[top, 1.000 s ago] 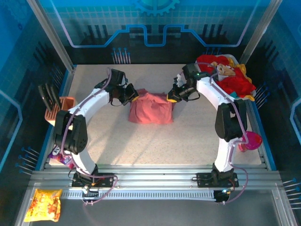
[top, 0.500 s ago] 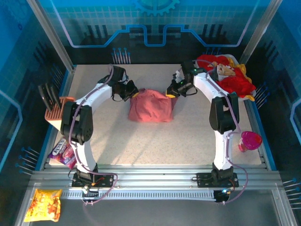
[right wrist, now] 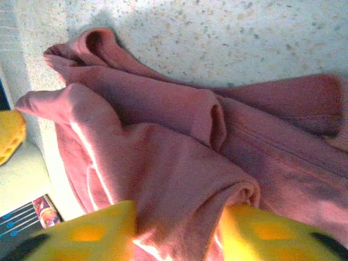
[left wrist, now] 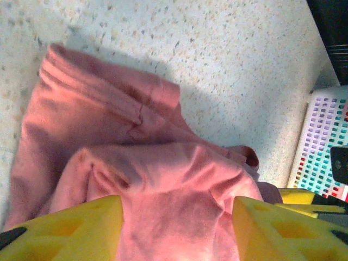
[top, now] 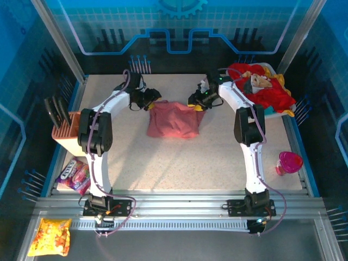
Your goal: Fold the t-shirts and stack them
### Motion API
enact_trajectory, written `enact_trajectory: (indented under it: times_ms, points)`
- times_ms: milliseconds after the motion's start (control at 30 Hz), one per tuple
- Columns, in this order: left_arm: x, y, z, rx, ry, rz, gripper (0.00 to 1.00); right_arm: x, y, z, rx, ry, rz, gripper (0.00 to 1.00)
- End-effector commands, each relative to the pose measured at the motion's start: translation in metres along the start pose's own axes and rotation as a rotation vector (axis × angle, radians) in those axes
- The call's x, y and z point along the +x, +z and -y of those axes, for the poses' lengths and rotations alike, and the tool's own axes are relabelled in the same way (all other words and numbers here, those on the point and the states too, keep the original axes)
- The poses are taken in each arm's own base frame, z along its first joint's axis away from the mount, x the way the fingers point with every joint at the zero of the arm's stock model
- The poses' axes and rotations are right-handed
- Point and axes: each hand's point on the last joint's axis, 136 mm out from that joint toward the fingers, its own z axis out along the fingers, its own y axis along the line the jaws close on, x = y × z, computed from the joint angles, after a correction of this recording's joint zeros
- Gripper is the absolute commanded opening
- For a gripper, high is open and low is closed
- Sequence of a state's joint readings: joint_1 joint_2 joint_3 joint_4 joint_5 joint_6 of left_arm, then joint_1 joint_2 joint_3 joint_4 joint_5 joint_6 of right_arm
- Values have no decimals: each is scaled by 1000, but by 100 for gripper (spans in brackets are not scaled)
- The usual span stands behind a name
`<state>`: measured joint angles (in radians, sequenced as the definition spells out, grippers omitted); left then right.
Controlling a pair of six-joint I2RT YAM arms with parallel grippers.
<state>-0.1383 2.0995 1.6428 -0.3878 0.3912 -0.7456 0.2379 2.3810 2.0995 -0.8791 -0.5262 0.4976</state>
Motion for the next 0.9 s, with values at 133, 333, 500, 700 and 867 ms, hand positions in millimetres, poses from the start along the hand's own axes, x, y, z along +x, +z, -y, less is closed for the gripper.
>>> enact_trajectory:
  times_ms: [133, 333, 500, 700, 867]
  points:
    - [0, -33, 19, 40, 52, 26, 65, -1, -47, -24, 2, -66, 91, 94]
    - [37, -57, 41, 109, 74, 26, 65, 25, -67, -66, -63, -135, 140, 100]
    - [65, -51, 53, 228, 14, 39, 65, 41, -59, -103, -230, -64, 179, 100]
    - [69, -21, 52, 316, -122, 79, 65, 41, -27, -121, -388, 111, 221, 100]
    - [67, 8, 52, 354, -174, 89, 63, 44, 6, -129, -448, 190, 220, 100]
